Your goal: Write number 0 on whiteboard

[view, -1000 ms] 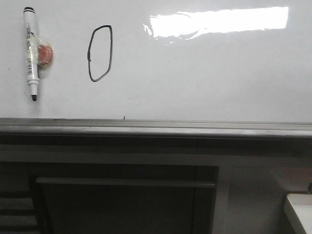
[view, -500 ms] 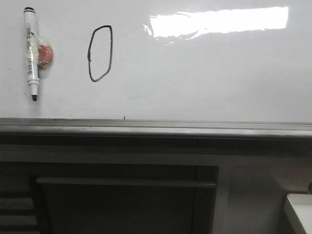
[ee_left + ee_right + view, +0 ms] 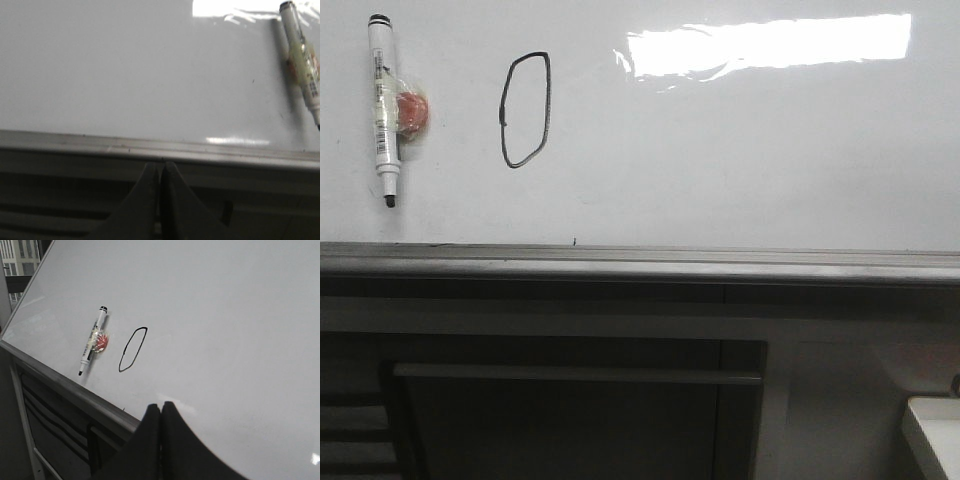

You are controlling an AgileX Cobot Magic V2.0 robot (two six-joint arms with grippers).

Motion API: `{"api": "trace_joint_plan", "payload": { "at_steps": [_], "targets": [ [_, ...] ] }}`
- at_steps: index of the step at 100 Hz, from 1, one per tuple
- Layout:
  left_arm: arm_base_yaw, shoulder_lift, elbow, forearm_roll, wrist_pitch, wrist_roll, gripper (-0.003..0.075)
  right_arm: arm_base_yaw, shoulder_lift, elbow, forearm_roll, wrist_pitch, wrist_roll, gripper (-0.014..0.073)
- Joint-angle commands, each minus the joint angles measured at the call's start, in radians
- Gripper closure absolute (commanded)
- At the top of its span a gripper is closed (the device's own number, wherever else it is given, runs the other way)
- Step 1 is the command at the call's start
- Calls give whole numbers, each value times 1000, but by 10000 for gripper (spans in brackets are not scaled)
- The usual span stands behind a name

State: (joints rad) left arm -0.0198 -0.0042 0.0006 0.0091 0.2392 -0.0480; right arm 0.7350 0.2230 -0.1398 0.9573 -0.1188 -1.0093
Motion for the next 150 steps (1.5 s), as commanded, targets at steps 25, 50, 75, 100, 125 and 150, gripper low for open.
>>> {"api": "trace_joint_plan", "payload": {
  "at_steps": [25, 50, 75, 100, 125, 150],
  "targets": [
    [5, -27, 11, -9, 34, -5, 741, 2, 7, -26, -7, -45, -5, 641],
    [5, -27, 11, -9, 35, -5, 741, 2, 7, -26, -7, -45, -5, 641],
    [5, -27, 11, -9, 35, -5, 741, 2, 7, -26, -7, -45, -5, 641],
    [5, -27, 11, -9, 35, -5, 741, 2, 7, -26, -7, -45, -5, 641],
    [5, -27, 11, -9, 35, -5, 741, 2, 7, -26, -7, -45, -5, 641],
    [5, -27, 11, -9, 35, -5, 741, 2, 7, -24, -31, -119, 2, 641]
  ]
}}
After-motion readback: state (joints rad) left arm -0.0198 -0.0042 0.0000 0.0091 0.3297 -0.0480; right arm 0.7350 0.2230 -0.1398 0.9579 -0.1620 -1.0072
